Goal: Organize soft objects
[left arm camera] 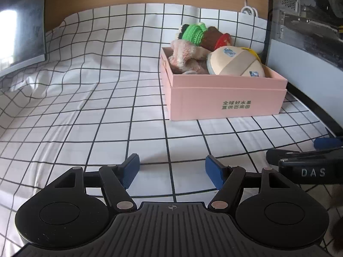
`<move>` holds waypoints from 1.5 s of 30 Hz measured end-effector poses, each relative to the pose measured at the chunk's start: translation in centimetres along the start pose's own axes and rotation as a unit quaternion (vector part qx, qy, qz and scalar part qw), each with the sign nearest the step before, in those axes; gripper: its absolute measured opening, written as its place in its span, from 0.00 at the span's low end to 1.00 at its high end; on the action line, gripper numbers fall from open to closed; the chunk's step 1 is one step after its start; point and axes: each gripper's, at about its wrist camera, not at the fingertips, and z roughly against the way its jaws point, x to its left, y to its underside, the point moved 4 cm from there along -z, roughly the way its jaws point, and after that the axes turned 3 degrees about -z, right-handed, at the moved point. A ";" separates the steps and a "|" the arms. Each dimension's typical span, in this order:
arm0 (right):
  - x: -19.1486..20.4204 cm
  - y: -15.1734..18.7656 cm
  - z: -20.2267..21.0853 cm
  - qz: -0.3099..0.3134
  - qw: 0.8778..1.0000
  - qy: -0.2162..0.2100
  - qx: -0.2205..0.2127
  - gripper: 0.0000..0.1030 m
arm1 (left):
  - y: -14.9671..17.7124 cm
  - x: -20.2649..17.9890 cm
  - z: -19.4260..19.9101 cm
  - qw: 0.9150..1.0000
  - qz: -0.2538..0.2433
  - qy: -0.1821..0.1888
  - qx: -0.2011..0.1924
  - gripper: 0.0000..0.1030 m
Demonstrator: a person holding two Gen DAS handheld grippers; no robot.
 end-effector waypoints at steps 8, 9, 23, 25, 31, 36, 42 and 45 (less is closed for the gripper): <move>0.2 -0.3 -0.5 -0.002 1.000 0.003 -0.012 1.00 | -0.1 -0.1 -0.4 1.000 -0.006 -0.008 0.001 0.73; 0.2 -0.3 -0.5 -0.002 1.000 0.002 -0.012 1.00 | -0.1 -0.1 -0.4 1.000 -0.006 -0.008 0.001 0.73; 0.2 -0.3 -0.5 -0.002 1.000 0.002 -0.012 1.00 | 0.0 -0.1 -0.4 1.000 -0.007 -0.007 0.001 0.73; 0.2 -0.3 -0.5 -0.002 1.000 0.002 -0.012 1.00 | 0.0 -0.1 -0.4 1.000 -0.007 -0.007 0.001 0.73; 0.2 -0.3 -0.5 -0.002 1.000 0.001 -0.012 1.00 | 0.0 -0.1 -0.4 1.000 -0.007 -0.007 0.001 0.73; 0.2 -0.2 -0.5 -0.002 1.000 0.002 -0.012 1.00 | 0.0 -0.1 -0.4 1.000 -0.007 -0.007 0.001 0.73; 0.2 -0.3 -0.5 -0.002 1.000 0.002 -0.012 1.00 | 0.0 -0.1 -0.4 1.000 -0.006 -0.007 0.001 0.73; 0.2 -0.3 -0.5 -0.002 1.000 0.002 -0.012 1.00 | 0.0 -0.1 -0.4 1.000 -0.006 -0.007 0.001 0.73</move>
